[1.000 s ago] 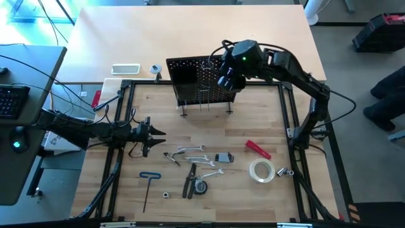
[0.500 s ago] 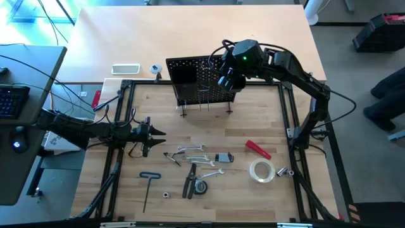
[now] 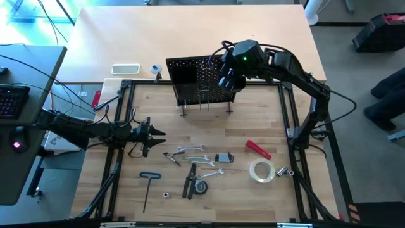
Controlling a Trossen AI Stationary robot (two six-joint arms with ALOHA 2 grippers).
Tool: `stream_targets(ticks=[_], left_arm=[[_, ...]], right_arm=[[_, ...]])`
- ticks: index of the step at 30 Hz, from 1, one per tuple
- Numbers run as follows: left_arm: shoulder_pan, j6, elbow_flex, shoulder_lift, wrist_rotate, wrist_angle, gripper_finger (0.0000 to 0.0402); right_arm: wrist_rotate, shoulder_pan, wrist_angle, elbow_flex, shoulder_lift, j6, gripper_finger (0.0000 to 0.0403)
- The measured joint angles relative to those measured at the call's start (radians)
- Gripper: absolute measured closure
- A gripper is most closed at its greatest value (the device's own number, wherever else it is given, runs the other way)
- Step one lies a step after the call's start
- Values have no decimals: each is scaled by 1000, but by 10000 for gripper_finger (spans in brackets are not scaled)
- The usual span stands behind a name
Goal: Hang tools onto peg board
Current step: Put the top left silver socket into the black bin on the pegboard
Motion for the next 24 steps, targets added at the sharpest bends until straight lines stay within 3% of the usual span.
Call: stream_targets(ticks=[13,24], left_arm=[[0,-8,0,0,0,3,264],[0,-25,0,0,0,4,264]], right_arm=[[8,52,-60,-1,-88,-40,261],[-34,48,-187,-1,-74,0,261]])
